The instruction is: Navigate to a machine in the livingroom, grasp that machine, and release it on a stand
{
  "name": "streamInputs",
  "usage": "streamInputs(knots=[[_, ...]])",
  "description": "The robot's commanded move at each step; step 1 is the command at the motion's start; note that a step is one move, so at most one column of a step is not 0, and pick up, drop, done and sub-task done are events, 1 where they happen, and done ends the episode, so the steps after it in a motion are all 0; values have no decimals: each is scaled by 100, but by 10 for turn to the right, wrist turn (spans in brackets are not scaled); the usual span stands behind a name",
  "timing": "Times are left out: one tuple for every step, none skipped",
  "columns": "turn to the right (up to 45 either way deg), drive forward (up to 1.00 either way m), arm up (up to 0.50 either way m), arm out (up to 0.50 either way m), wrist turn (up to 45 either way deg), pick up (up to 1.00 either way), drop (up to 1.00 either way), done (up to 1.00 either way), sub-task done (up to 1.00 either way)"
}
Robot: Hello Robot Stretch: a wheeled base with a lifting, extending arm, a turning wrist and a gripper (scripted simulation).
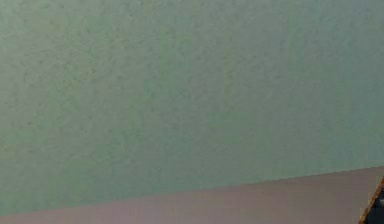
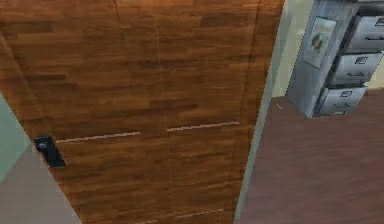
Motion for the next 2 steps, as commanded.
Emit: streamInputs(knots=[[30,0,0,0,0,0,0,0,0],[-120,0,0,0,0,0,0,0,0]])
